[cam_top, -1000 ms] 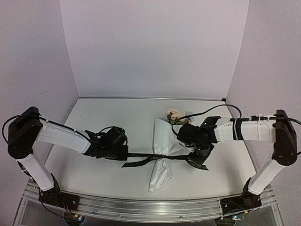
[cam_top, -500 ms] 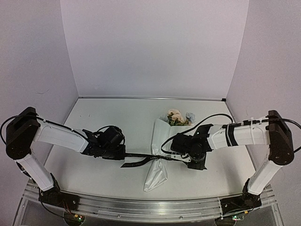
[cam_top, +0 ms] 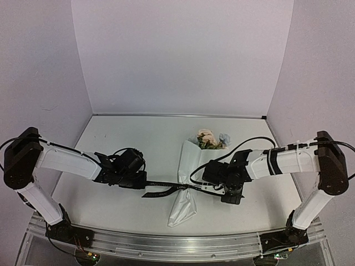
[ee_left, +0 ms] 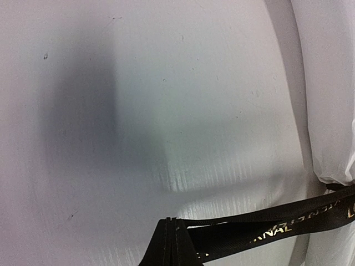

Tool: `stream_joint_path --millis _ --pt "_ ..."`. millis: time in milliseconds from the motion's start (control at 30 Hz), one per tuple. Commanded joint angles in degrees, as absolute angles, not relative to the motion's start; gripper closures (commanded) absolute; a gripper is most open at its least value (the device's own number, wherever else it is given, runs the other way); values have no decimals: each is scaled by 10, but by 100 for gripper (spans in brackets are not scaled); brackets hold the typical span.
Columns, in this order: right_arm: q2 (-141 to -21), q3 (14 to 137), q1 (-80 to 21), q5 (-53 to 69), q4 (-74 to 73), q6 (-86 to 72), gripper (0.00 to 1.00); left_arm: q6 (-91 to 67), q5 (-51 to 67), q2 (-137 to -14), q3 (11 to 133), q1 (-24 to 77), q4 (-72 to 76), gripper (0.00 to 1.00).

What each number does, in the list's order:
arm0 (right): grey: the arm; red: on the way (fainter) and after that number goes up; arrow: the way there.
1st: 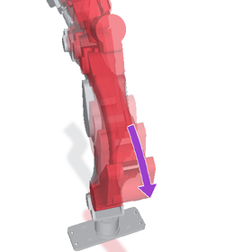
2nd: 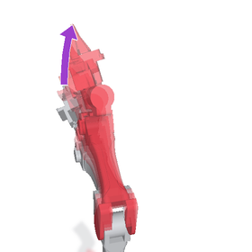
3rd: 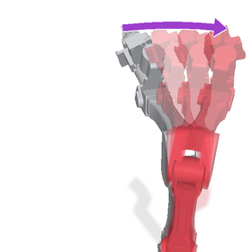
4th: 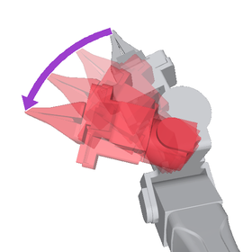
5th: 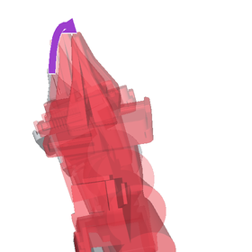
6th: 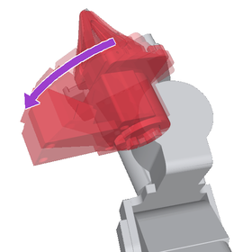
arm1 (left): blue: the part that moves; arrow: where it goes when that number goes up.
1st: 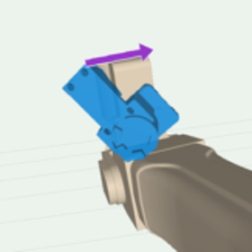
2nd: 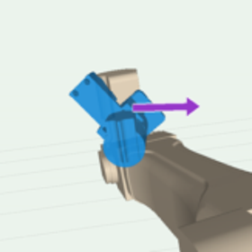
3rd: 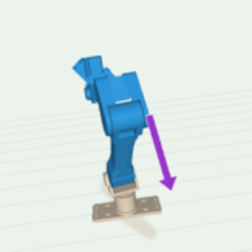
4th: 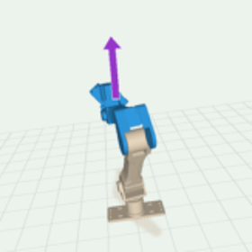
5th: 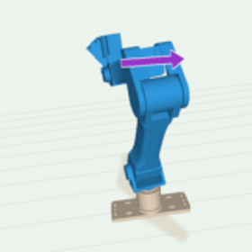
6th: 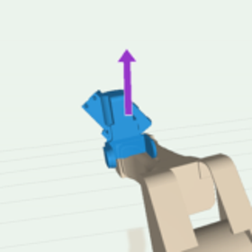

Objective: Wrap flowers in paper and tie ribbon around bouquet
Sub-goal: Adjust the ribbon on the folded bouquet.

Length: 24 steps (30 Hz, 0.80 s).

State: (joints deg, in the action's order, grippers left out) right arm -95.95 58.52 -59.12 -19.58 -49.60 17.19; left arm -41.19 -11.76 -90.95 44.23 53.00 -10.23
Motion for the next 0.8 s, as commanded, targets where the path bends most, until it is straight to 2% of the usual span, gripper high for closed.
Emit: stream_joint_path --millis 0,133,267,533,767 --pt "-918 610 -586 -110 -554 68 62 -385 -140 -896 455 540 -138 100" --pt "-901 620 -586 -85 -549 -5 46 -388 -134 -888 452 545 -130 100" --pt "-880 612 -583 -63 -529 -87 35 -398 -138 -872 445 554 -119 100" --pt "-834 557 -552 -43 -434 -241 28 -419 -148 -868 441 589 -100 100" --pt "-786 501 -489 66 -317 -338 24 -452 -170 -858 440 612 -100 100"
